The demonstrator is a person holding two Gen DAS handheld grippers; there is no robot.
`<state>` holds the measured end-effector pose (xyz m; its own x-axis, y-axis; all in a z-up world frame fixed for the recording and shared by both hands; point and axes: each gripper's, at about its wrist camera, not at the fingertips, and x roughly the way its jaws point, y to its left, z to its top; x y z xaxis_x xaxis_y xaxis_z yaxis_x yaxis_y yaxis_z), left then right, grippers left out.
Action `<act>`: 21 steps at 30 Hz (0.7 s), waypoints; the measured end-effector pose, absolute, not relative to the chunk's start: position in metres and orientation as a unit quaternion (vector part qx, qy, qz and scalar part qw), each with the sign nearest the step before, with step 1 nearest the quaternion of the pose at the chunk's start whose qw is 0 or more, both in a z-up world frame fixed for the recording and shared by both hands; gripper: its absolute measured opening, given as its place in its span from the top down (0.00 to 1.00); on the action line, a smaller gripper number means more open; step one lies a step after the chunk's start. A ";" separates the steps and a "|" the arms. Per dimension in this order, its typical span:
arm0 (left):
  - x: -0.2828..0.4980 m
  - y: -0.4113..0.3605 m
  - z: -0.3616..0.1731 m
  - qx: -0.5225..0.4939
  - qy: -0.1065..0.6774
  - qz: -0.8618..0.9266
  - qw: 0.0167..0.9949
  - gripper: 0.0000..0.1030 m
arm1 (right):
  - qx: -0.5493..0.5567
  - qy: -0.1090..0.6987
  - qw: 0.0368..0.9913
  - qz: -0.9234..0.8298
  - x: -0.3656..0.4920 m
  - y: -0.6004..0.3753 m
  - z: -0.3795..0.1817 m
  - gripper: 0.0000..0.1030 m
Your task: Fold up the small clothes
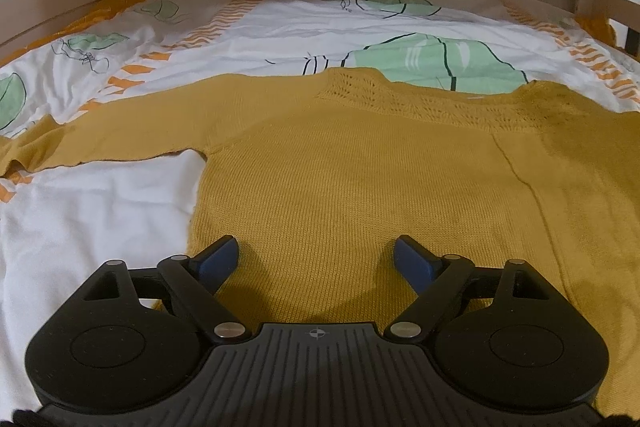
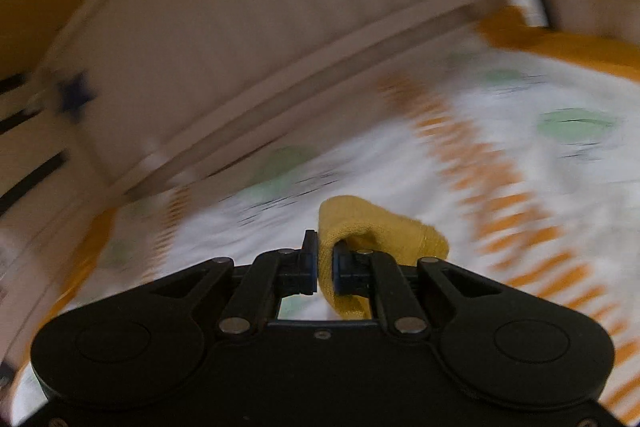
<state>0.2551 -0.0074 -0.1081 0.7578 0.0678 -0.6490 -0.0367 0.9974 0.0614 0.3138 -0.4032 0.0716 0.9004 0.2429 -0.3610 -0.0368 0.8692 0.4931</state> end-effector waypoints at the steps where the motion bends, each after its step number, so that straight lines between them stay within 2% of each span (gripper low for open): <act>1: 0.255 -0.007 -0.108 0.022 0.347 0.028 0.937 0.17 | 0.238 0.217 0.942 0.091 0.318 -0.384 0.071 0.86; 9: 0.256 -0.004 -0.105 0.019 0.358 0.015 0.933 0.17 | 0.208 0.290 0.916 0.185 0.348 -0.240 0.020 0.85; 11: 0.256 -0.001 -0.104 0.023 0.366 0.004 0.930 0.17 | 0.197 0.304 0.912 0.193 0.348 -0.217 0.005 0.82; 14: 0.254 0.003 -0.101 0.034 0.377 -0.015 0.925 0.17 | 0.179 0.327 0.907 0.197 0.335 -0.198 -0.012 0.73; 16: 0.251 0.006 -0.100 0.037 0.383 -0.025 0.923 0.17 | 0.163 0.326 0.908 0.205 0.326 -0.189 -0.015 0.49; 18: 0.248 0.011 -0.098 0.036 0.388 -0.036 0.920 0.18 | 0.150 0.320 0.911 0.211 0.312 -0.195 -0.015 0.44; 21: 0.246 0.019 -0.095 0.030 0.396 -0.048 0.916 0.18 | 0.138 0.314 0.917 0.204 0.300 -0.204 -0.010 0.43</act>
